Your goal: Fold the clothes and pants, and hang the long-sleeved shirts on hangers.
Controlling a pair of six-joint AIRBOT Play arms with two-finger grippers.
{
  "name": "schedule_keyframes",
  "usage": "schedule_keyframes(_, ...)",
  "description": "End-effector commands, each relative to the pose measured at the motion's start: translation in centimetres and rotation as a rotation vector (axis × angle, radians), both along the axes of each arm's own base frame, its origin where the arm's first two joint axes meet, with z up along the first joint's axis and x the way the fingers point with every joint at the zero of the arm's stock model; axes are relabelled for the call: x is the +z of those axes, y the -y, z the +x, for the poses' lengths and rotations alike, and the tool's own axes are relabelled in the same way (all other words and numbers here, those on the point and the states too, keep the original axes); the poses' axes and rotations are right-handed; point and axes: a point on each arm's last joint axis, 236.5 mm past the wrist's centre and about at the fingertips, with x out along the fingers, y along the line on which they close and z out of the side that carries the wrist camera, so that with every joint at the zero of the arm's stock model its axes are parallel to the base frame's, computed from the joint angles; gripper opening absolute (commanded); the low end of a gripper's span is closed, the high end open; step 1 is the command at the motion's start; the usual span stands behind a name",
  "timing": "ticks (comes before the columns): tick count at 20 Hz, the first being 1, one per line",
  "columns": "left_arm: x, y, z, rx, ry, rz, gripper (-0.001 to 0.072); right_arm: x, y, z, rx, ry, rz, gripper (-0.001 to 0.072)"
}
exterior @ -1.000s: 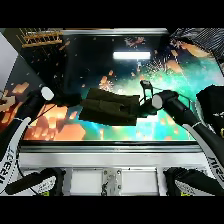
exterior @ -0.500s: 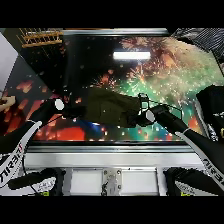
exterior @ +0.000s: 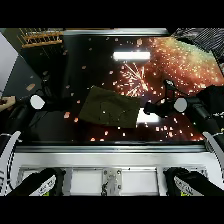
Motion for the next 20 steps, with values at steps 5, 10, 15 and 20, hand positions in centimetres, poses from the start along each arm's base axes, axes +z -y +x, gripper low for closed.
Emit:
schedule_keyframes(5,2.6,3.0,-2.9,-0.077,0.116,-0.015,0.0021,-7.1,-4.0,1.9,-0.015,-0.083,0.372,0.0662)
schedule_keyframes(10,2.5,3.7,-3.5,-0.100,0.115,-0.016,0.0021,-8.1,-8.3,3.1,-0.019,-0.082,0.586,0.0662)
schedule_keyframes(15,2.5,3.3,-3.4,-0.090,0.115,-0.015,0.0021,-8.8,-11.3,2.3,0.016,-0.087,0.563,0.0640)
schedule_keyframes(20,2.5,3.3,-3.4,-0.091,0.113,-0.015,0.0021,-7.1,-12.5,3.1,0.040,-0.043,0.579,0.0029)
